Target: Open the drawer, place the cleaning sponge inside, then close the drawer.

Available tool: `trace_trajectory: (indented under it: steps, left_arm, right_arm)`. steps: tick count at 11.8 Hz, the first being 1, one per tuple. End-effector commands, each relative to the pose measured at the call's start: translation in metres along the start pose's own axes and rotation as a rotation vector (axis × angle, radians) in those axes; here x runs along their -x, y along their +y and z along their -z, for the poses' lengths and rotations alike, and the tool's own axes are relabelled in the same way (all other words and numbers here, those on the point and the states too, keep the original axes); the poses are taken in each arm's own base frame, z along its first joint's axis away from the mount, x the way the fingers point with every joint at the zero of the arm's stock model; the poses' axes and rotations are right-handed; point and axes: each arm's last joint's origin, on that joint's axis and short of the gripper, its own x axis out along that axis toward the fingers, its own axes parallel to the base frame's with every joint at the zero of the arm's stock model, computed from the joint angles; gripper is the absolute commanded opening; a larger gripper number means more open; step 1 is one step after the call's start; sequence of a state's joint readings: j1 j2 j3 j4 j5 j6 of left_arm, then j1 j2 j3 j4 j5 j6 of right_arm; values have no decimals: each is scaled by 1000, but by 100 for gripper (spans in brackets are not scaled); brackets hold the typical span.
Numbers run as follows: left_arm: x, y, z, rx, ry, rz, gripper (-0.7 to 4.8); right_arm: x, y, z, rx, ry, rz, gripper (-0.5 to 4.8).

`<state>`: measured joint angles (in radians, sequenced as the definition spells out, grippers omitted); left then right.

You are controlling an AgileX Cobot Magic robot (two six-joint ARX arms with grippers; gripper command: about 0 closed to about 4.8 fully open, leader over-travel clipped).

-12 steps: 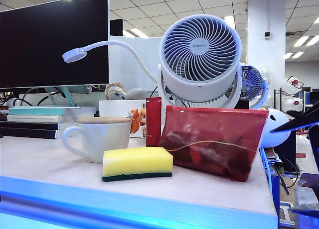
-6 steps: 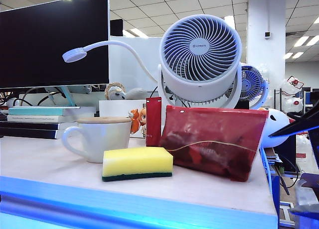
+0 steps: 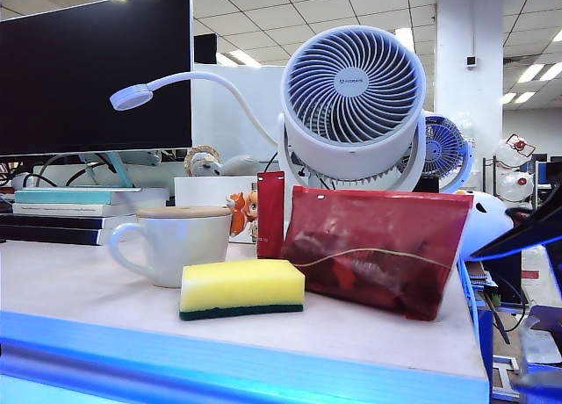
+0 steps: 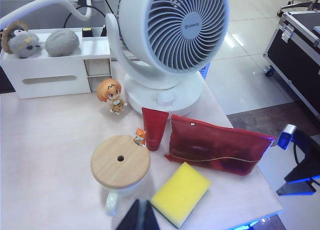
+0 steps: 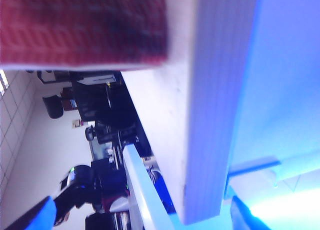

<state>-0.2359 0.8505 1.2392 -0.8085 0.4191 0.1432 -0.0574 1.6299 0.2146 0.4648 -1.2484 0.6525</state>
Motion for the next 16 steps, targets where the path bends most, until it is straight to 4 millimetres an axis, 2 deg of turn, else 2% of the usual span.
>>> trace_trajectory:
  steps: [1, 5, 10, 16]
  left_arm:
    - [1, 0, -1, -11, -12, 2, -3]
    - [1, 0, -1, -11, -12, 2, -3]
    - [1, 0, -1, -11, -11, 2, -3]
    - [1, 0, -1, -11, -11, 2, -3]
  right_arm:
    - [-15, -2, 5, 28, 66, 38, 479]
    - [-22, -8, 6, 29, 82, 59, 479]
    - [-28, -26, 3, 24, 94, 28, 479]
    - [-30, -21, -4, 53, 56, 3, 479]
